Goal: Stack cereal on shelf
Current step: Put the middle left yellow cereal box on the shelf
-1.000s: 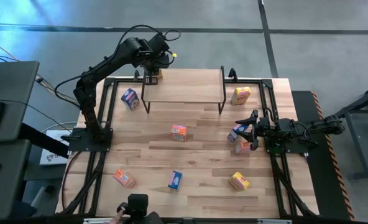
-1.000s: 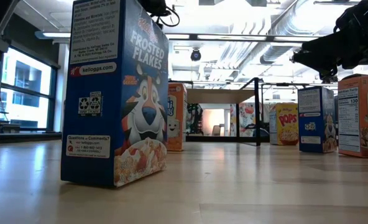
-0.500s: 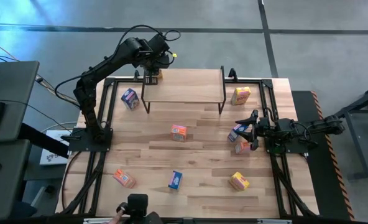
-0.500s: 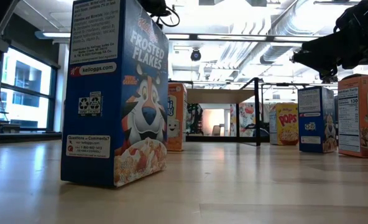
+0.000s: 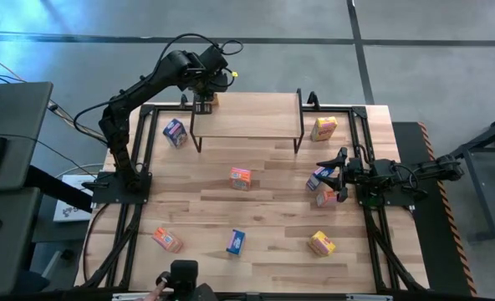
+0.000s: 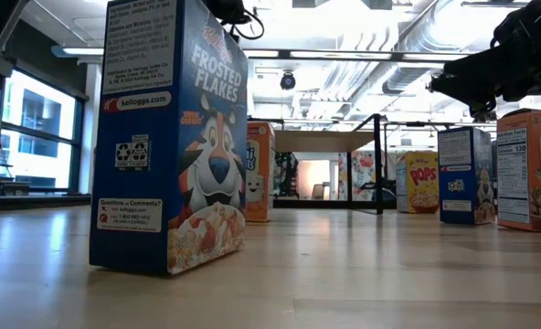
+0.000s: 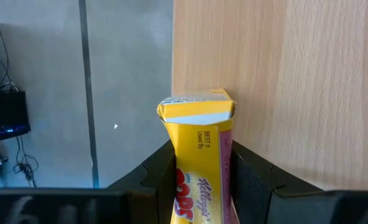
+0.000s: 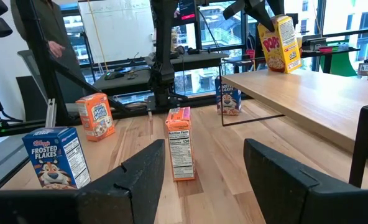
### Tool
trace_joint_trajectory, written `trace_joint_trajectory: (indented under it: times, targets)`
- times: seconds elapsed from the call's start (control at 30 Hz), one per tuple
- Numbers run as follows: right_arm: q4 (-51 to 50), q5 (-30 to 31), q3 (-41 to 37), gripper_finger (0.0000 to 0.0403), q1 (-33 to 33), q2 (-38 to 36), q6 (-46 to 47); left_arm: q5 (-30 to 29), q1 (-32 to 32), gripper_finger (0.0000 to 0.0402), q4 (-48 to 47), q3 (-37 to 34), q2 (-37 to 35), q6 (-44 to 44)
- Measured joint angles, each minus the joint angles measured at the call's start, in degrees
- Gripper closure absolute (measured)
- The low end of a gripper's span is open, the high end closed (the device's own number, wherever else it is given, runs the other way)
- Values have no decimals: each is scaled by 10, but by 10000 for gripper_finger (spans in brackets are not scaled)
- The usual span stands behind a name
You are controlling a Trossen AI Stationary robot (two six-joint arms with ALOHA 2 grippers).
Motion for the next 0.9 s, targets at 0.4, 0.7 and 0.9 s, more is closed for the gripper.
trace_joint_trajectory:
  times: [0.4,0.7,0.9]
  targets:
    - [0,0,0,192,0,0,0,34,9,287,-3,-1,-11,23]
    - [0,0,0,192,0,0,0,63,28,277,6,-1,-12,20]
    - [0,0,0,192,0,0,0,65,34,246,13,-1,-12,18]
